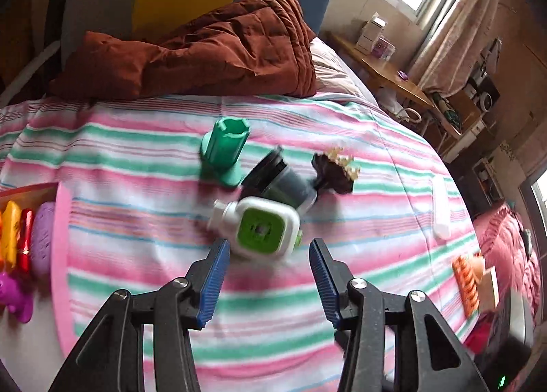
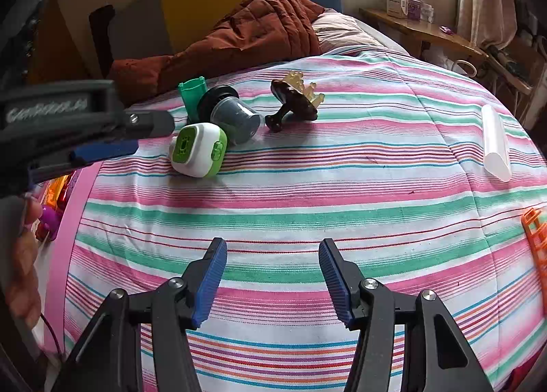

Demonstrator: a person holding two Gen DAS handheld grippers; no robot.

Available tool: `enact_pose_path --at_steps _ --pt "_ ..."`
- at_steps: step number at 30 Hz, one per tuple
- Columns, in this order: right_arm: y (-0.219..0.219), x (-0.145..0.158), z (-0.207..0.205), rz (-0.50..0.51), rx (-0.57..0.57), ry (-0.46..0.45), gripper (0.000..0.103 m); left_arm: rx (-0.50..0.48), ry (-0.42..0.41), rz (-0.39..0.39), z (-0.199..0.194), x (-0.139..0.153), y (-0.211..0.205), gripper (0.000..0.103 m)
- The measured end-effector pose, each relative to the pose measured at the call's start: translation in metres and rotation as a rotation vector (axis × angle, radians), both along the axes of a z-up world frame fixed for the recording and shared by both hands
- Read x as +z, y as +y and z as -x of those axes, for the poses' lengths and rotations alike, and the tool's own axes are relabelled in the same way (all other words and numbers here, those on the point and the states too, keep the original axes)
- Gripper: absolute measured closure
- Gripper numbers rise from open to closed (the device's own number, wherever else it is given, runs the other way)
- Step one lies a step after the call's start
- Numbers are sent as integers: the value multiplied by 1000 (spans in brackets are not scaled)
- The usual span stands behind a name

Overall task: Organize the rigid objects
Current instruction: 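Move both grippers back toward the remaining toys on the bed, then grasp the green-white plug device with the left gripper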

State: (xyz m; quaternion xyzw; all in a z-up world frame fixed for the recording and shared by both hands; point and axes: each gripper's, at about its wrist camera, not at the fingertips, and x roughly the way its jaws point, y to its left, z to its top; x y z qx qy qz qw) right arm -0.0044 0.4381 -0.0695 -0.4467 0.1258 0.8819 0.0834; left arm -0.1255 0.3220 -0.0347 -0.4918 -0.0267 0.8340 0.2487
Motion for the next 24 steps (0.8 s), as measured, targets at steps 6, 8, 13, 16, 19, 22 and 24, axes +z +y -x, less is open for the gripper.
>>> enact_pose_path --at_steps 6,8,13,16,19,22,24 --pt "19 -1 0 74 -57 -10 46 16 6 101 41 -9 35 54" --pt "23 0 -1 84 -70 -10 46 13 -1 155 46 -20 38 54" --pt "25 4 -2 93 -73 -2 45 41 -28 104 40 -30 13 54" --pt "21 4 -3 90 -62 2 44 62 -36 65 27 -31 -13 53" --pt "15 1 -4 83 -43 -4 44 75 -30 25 10 -30 -36 51" --pt "11 -1 -5 79 -34 -11 44 95 8 40 -5 -25 -54 51" --pt "10 -1 -5 79 -32 -13 44 115 17 65 -12 -26 -66 53"
